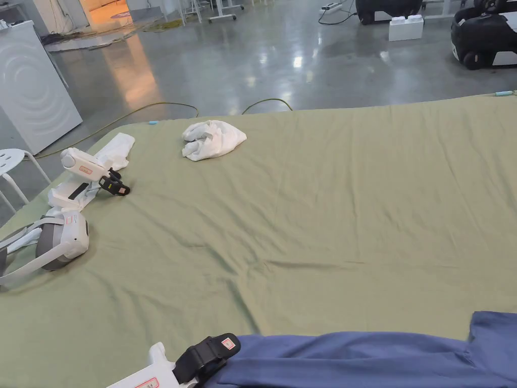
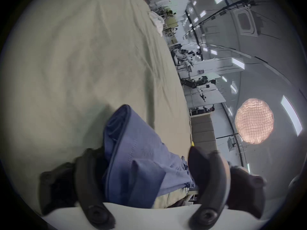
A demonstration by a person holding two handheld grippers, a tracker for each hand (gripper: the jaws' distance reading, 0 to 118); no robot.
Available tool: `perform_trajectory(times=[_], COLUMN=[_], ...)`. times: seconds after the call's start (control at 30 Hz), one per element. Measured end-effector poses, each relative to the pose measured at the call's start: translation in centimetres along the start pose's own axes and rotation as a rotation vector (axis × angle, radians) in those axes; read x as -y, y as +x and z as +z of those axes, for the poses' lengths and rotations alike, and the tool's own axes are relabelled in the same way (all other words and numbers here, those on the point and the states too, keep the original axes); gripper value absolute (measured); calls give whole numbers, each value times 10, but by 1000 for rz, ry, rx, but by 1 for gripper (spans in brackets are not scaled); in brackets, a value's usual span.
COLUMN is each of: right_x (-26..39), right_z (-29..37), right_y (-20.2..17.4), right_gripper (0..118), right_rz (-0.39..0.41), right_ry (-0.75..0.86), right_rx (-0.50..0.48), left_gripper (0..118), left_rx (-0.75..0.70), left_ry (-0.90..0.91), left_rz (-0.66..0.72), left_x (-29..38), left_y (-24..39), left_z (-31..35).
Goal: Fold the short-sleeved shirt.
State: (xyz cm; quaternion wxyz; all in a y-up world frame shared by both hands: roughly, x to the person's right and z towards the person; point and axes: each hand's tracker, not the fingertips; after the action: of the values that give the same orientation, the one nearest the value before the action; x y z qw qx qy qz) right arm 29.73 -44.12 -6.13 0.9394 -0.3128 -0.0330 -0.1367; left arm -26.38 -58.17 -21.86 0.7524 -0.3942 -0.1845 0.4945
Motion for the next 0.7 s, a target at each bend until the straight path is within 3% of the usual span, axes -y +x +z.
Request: perform_trajectory(times=[0.03, 0.1, 0.2, 0.33, 0.53, 0.7], right_x=[2, 2, 3, 6, 14, 19], right_z=[-2, -1, 0, 2, -6, -11], right_y=[3, 5, -3, -12, -20, -8], right_gripper=[0, 0, 0, 0, 0, 0], right_rz=[-1, 5, 19, 32, -12, -55], right_ry=[2, 13, 10, -5, -23, -14], right_rx=[1, 1, 3, -13, -44, -59], left_gripper=[77, 8, 9, 9, 9, 9], left_rx=[-4, -70, -41, -179, -444, -395], left_ry=[-6, -1, 23, 49, 174, 87], left_rz=[1, 17, 2, -140, -546, -726], left_x=[1, 0, -20, -45, -73, -15], left_y=[3, 6, 1, 25, 88, 141], left_z=[-4, -12, 7, 49, 110, 46])
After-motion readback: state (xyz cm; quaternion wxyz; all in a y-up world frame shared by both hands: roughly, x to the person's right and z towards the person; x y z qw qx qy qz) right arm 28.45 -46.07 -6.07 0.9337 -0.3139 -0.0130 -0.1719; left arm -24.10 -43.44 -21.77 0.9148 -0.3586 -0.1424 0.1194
